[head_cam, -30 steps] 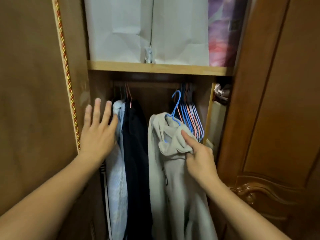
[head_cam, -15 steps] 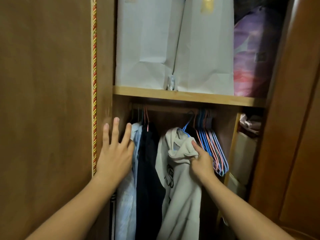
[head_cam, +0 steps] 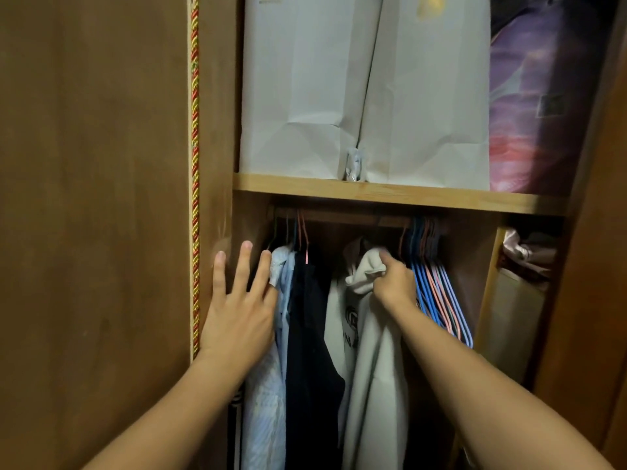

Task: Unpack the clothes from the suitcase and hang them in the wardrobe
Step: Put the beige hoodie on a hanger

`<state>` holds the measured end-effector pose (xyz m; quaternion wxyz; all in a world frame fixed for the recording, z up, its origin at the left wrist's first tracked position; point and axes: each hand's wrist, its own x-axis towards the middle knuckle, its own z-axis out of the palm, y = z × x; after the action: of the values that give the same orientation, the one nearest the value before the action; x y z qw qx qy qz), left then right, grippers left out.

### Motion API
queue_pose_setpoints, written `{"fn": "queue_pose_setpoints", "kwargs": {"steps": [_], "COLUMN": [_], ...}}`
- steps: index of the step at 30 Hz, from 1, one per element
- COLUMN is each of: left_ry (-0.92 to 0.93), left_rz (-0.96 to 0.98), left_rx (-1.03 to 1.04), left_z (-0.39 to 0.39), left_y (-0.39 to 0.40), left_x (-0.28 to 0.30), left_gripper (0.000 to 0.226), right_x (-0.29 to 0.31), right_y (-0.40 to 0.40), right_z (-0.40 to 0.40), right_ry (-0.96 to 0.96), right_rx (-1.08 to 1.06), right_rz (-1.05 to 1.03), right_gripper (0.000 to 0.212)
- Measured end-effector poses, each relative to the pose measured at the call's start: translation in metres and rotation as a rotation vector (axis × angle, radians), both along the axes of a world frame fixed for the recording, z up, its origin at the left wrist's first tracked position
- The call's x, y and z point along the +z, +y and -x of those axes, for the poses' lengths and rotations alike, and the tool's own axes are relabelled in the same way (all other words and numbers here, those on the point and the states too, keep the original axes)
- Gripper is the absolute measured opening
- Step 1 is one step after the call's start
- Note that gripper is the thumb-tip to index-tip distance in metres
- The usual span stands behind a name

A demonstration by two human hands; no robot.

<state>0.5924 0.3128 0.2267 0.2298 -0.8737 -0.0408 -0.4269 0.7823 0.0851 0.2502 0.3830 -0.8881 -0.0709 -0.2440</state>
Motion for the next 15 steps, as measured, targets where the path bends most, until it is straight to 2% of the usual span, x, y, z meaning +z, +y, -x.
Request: {"fn": "queue_pose_setpoints", "kwargs": {"steps": [3, 7, 11, 15], "left_ry": [-0.012, 0.001, 0.027, 0.030], "left_rz": [0.003, 0.035, 0.057, 0.071], "left_rx": [-0.002, -0.043, -0.049, -0.040], "left_z": [0.001, 0.004, 0.005, 0.005], "left_y": [-0.002, -0.003, -0.004, -0.006], "left_x": [0.001, 0.001, -0.001, -0.001], "left_gripper": [0.052, 0.049, 0.039, 0.031], "right_x": [-0.011, -0.051, -0.059, -0.049], "right_y": [0.003, 0.002, 0.021, 0.075], "right_z": [0.001, 0.009, 0.019, 0.017], "right_ry": [0.072, 0.155, 0.184, 0.216], "right_rx": [0.120, 0.274, 0.309, 0.452], "right_rz": [0.116, -0.009, -0.099, -0.043], "right_gripper": [0.058, 0.080, 0.067, 0.068]}}
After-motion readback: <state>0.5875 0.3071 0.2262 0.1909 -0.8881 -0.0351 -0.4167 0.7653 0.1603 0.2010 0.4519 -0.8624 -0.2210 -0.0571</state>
